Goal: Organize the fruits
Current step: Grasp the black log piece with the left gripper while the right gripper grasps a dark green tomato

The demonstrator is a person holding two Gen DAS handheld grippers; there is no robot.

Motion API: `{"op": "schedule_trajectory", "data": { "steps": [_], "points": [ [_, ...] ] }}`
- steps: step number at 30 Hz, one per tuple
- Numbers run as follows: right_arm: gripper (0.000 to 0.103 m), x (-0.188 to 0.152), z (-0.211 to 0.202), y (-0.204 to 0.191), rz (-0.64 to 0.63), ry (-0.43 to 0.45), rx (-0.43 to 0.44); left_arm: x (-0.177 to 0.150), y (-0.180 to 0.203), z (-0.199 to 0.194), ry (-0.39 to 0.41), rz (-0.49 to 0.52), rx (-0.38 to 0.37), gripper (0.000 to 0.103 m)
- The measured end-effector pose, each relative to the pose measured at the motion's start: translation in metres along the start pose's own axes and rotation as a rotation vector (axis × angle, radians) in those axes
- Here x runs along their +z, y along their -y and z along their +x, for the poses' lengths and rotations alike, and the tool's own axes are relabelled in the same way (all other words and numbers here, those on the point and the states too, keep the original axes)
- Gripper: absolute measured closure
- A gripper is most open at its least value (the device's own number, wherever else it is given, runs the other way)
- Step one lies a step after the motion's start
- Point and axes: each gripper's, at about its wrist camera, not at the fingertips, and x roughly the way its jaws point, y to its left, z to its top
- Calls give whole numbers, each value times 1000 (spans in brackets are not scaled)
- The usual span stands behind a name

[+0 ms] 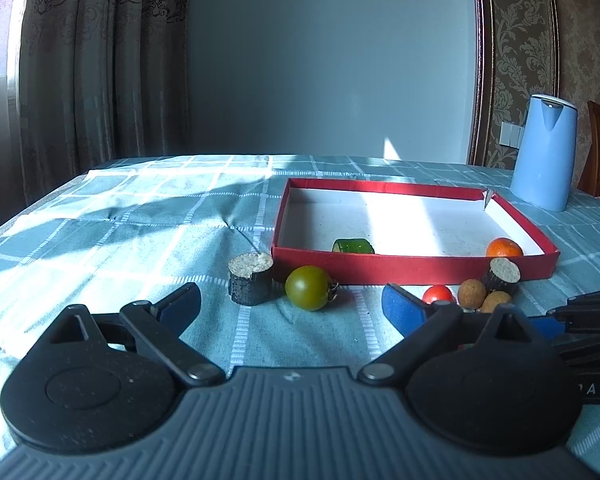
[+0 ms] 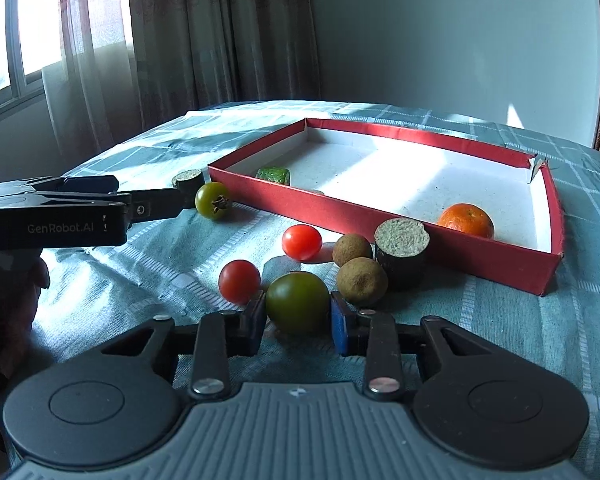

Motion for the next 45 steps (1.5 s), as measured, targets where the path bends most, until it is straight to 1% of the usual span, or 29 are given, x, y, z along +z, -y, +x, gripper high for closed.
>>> {"op": "schedule_trajectory", "data": {
  "steps": [5,8,10,11,13,17,19,21,30,33,34,35,36,37,38,39,41,45],
  "points": [
    [71,0,-1,-1,-1,9,7,6,-8,7,-13,56,45,8],
    [70,0,-3,-1,3,13,8,9,-20,14,-25,102,103,11],
    [70,0,-2,-1,4,10,8,11,-28,22,-47,102,122,12],
    [70,0,-2,-1,4,9,8,12,-31,28,-65,99,125,14],
    [71,0,-2,-1,4,11,7,14,-34,38,-93,104,127,18],
    [71,0,-2,0,9,9,6,18,-35,52,-117,109,129,18],
    [70,0,-1,0,10,6,7,18,-33,56,-127,125,112,18],
    [70,0,-1,-1,8,7,6,18,-29,60,-131,145,130,18],
    [70,-1,-1,-1,2,7,4,21,-23,82,-184,187,128,19],
    [71,-1,0,-1,1,3,3,20,-22,85,-193,190,117,23],
    [71,-1,-1,-1,2,5,3,20,-22,85,-193,190,113,26],
    [71,-1,-1,-1,2,6,2,20,-23,85,-193,190,111,31],
    [71,-1,-1,-1,2,5,1,20,-23,85,-191,189,97,39],
    [71,-1,-1,-1,3,4,1,20,-23,84,-191,190,83,45],
    [70,-1,-1,-1,4,3,0,20,-22,84,-190,192,66,56],
    [70,-1,-1,-1,4,2,-2,19,-20,83,-188,199,53,65],
    [71,-2,0,-1,6,0,-4,18,-16,82,-181,225,51,71],
    [71,-1,1,0,8,2,-6,17,-14,81,-176,228,59,71]
  ]
}}
